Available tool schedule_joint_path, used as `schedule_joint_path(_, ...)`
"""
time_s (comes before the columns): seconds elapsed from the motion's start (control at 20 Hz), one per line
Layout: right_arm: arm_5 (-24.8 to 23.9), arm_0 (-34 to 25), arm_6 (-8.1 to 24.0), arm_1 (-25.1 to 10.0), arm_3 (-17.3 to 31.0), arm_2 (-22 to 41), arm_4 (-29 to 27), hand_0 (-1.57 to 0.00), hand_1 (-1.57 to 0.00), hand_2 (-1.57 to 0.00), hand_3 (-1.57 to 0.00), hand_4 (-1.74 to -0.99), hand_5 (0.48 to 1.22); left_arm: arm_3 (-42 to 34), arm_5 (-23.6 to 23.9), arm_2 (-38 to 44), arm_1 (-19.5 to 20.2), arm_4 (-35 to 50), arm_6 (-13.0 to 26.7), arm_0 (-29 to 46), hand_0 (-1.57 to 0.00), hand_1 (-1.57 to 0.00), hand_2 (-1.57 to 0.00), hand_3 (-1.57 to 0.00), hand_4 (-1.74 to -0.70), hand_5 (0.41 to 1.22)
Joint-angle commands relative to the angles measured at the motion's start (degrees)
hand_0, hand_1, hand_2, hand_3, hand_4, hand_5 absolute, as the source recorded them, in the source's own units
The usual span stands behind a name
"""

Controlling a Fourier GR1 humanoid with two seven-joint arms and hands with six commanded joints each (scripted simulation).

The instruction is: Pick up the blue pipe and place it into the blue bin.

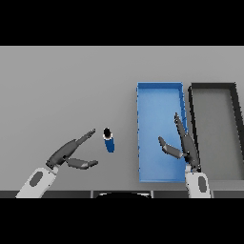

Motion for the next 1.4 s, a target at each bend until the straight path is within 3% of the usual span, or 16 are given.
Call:
schedule_joint_path(0.0, 0.13, -0.73, 0.03, -0.29, 0.33, -0.62, -0.61, 0.00, 0.00, 0.00, 0.00, -1.263, 0.617, 0.88, -0.21, -0.70, -1.34, -0.16, 0.09, -0.63, 0.00, 0.00, 0.00, 0.00, -1.11, 0.447)
schedule_joint_path(0.1, 0.13, -0.06, -0.37, 0.05, 0.08, -0.31, -0.48, 0.00, 0.00, 0.00, 0.00, -1.270, 0.617, 2.76, -0.76, -1.85, -3.53, -0.74, -0.04, -2.05, 0.00, 0.00, 0.00, 0.00, -1.12, 0.446)
schedule_joint_path(0.2, -0.46, -0.75, 1.36, 0.67, -0.52, -0.07, -0.31, 0.00, 0.00, 0.00, 0.00, -1.271, 0.616, 4.69, -0.69, -2.72, -5.68, -1.55, 0.83, -3.87, 0.00, 0.00, 0.00, 0.00, -1.12, 0.446)
schedule_joint_path(0.45, -0.03, 1.41, 0.68, 0.43, -1.85, -0.10, -0.69, 0.00, 0.00, 0.00, 0.00, -1.274, 0.605, 11.15, -1.11, -3.79, -11.82, -1.76, 1.26, -7.80, 0.00, 0.00, 0.00, 0.00, -1.12, 0.448)
schedule_joint_path(0.75, 0.06, 1.95, 0.61, 0.38, -1.62, -0.16, -0.58, 0.00, 0.00, 0.00, 0.00, -1.264, 0.598, 17.29, -0.24, -4.99, -17.22, -4.29, -2.85, -10.93, 0.00, 0.00, 0.00, 0.00, -1.09, 0.477)
schedule_joint_path(0.85, -0.33, 2.19, 0.09, 0.61, -1.33, -0.19, -0.25, 0.00, 0.00, 0.00, 0.00, -1.266, 0.601, 18.54, -0.16, -4.10, -18.92, -2.87, -4.35, -11.39, 0.00, -0.03, -0.11, -0.10, -1.14, 0.550)
schedule_joint_path(0.9, -0.53, 1.09, 0.75, 0.47, -1.00, -0.43, -0.19, 0.00, 0.00, 0.00, 0.00, -1.261, 0.600, 19.24, 0.22, -3.85, -20.53, -2.06, -3.64, -11.80, -0.02, -0.16, -0.29, -0.26, -1.21, 0.607)
schedule_joint_path(1.0, -0.17, 1.04, 0.76, -0.05, -0.67, -0.82, -0.53, 0.00, 0.00, 0.00, 0.00, -1.259, 0.602, 21.28, 0.48, -3.03, -22.59, -0.60, -4.02, -11.56, -0.44, -0.59, -0.70, -0.72, -1.35, 0.828)
schedule_joint_path(1.1, -0.28, 1.59, -0.38, 0.38, -1.06, -0.58, -0.51, 0.00, 0.00, 0.00, 0.00, -1.261, 0.609, 20.28, 1.83, -2.89, -23.25, -0.75, -4.43, -10.85, -0.85, -0.94, -1.01, -1.00, -1.48, 0.969)
schedule_joint_path(1.2, -0.09, 1.07, -0.01, 0.20, -0.55, -0.67, -0.58, 0.00, 0.00, 0.00, 0.00, -1.259, 0.614, 20.78, 1.84, -3.07, -23.71, -1.01, -6.88, -10.43, -1.11, -1.17, -1.21, -1.16, -1.57, 1.060)
schedule_joint_path(1.35, 0.07, -0.13, 0.90, -0.17, -0.25, -0.79, -0.65, 0.00, 0.00, 0.00, 0.00, -1.255, 0.616, 19.34, 4.06, -4.31, -23.22, -3.30, -7.01, -10.36, -1.33, -1.37, -1.39, -1.31, -1.65, 1.139)
